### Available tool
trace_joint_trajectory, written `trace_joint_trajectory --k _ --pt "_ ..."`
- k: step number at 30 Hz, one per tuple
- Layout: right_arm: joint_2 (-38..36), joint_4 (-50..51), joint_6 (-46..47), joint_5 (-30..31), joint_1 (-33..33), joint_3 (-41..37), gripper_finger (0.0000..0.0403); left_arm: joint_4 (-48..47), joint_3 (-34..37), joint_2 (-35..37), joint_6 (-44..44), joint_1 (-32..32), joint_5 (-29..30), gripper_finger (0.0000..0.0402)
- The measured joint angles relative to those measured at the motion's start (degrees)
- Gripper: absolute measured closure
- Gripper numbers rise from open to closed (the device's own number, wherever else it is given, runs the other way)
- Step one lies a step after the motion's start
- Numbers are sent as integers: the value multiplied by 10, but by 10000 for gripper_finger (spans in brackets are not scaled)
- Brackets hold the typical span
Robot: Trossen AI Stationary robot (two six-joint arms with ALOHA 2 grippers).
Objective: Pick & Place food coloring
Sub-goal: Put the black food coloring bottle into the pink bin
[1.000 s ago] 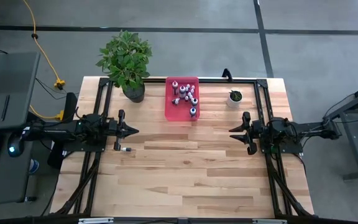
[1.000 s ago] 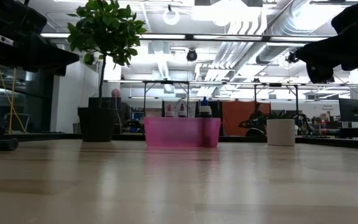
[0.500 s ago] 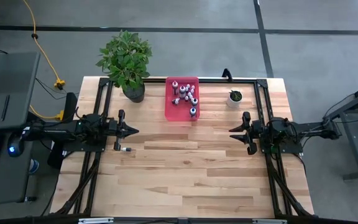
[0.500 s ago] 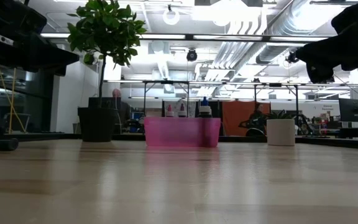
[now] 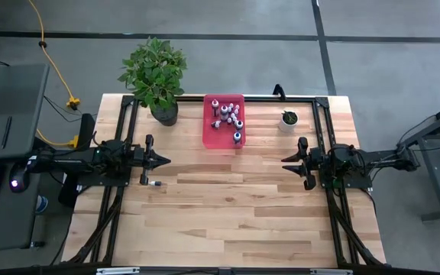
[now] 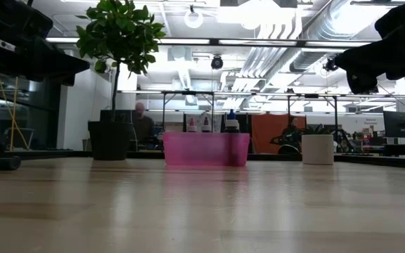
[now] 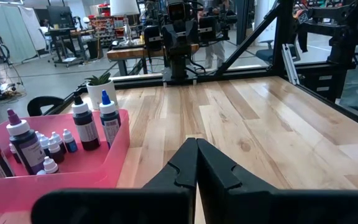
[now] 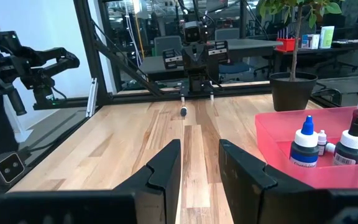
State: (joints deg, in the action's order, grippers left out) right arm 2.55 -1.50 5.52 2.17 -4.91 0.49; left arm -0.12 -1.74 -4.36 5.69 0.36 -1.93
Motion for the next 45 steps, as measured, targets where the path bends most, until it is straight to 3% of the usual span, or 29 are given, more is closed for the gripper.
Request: trace_joint_trajectory --k 45 --pt "0 0 0 0 0 0 304 0 0 -4 1 -11 -2 401"
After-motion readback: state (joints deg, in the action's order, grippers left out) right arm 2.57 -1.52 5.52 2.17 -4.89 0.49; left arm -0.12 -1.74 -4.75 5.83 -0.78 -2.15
